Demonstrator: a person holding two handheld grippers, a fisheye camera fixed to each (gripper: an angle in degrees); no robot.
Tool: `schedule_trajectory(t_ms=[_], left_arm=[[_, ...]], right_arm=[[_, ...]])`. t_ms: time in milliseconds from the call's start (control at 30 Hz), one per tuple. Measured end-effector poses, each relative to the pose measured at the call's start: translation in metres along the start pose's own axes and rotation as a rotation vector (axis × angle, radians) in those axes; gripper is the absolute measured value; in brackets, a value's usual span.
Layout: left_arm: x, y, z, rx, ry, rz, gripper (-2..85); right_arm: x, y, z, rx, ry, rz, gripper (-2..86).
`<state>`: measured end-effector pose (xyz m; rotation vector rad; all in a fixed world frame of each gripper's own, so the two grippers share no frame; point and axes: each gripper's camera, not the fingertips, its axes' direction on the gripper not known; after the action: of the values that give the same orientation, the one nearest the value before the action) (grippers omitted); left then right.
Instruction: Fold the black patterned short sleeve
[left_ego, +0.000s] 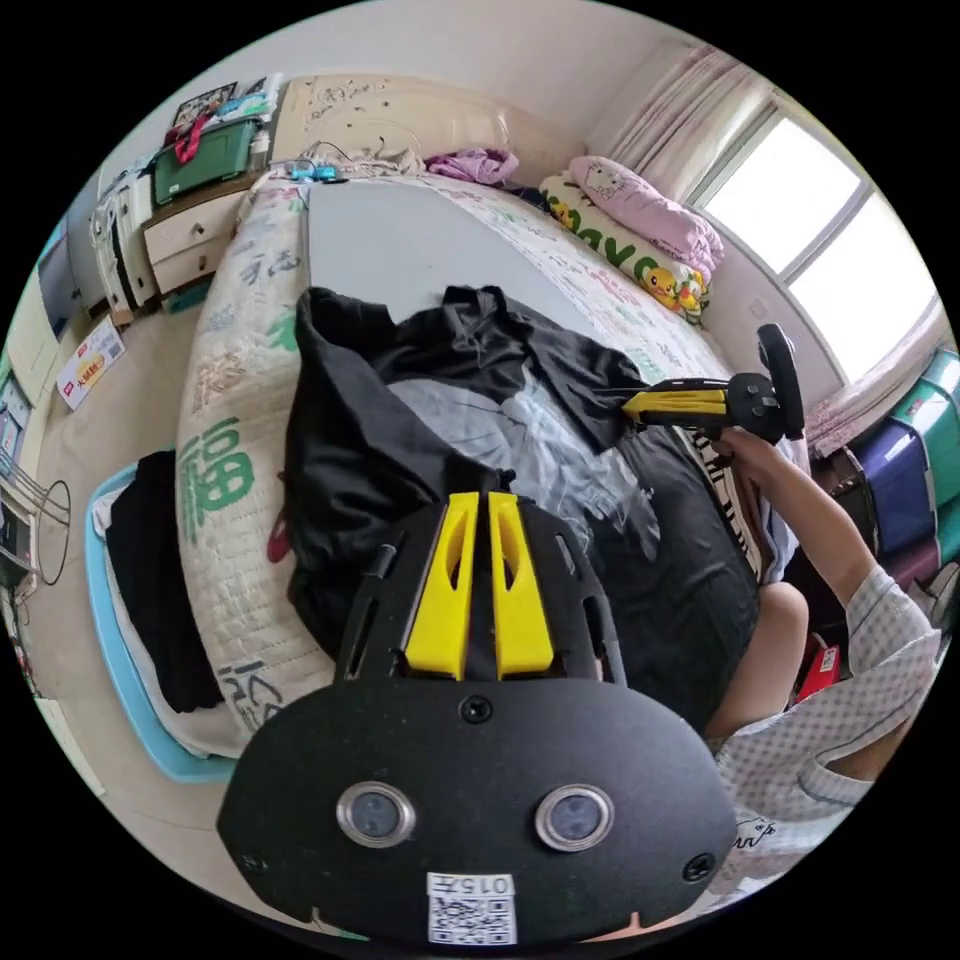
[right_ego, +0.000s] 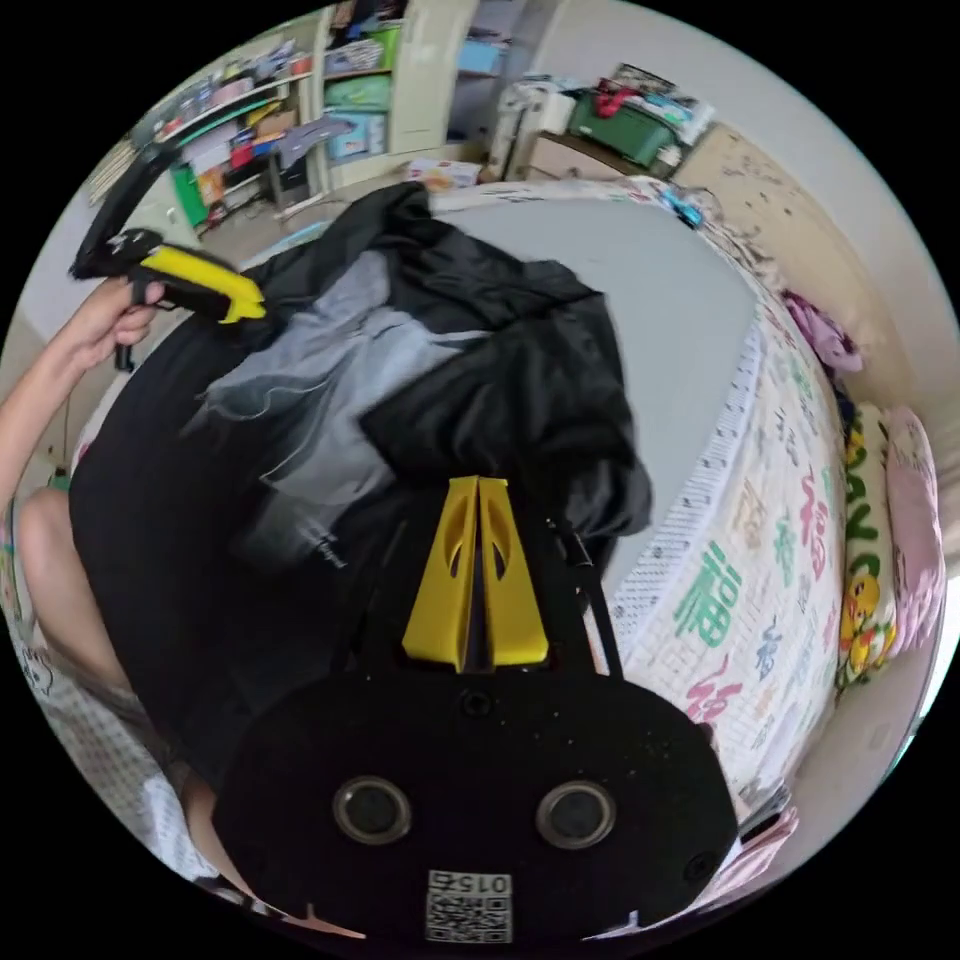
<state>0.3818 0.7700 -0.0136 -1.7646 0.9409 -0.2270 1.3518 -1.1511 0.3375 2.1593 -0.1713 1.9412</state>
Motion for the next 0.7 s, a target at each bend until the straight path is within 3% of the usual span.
schedule_trajectory(t_ms=[100,167,233,300,333,400,533,700], left_arm=[[-0.024,-0.004,-0.041,0.092,-0.126,-0.035,1.7],[-0.062,-0.001,-0.08,0.182,-0.392,-0.141,2.3],[-0.092,0.005,-0.095,0.183,-0.537,-0.256,4.2],[-0.114,0.008,-0.1,0.142,-0.55,-0.337,6.1],[-0.116,0.009,-0.103,0.153,-0.545,-0.339,6.3],[-0.105,0.007,-0.101,0.187,-0.581,-0.282,6.3],[-0.072,-0.014,-0.068,0.19,-0.449,-0.12,6.1],[-0.04,-0.033,-0.027,0.165,-0.335,0.001,5.7]], right_arm=[[0.088,0.008,-0.017,0.129,0.088,0.243,-0.6],[0.16,0.025,-0.022,0.171,0.145,0.47,0.0],[0.226,0.051,-0.018,0.163,0.159,0.685,1.2],[0.277,0.082,-0.004,0.125,0.106,0.842,5.4],[0.278,0.083,-0.005,0.159,0.075,0.816,6.2],[0.238,0.062,-0.007,0.254,-0.08,0.524,10.1],[0.13,0.023,0.01,0.181,-0.263,0.085,12.7],[0.091,0.002,0.06,-0.008,-0.243,-0.045,0.5]])
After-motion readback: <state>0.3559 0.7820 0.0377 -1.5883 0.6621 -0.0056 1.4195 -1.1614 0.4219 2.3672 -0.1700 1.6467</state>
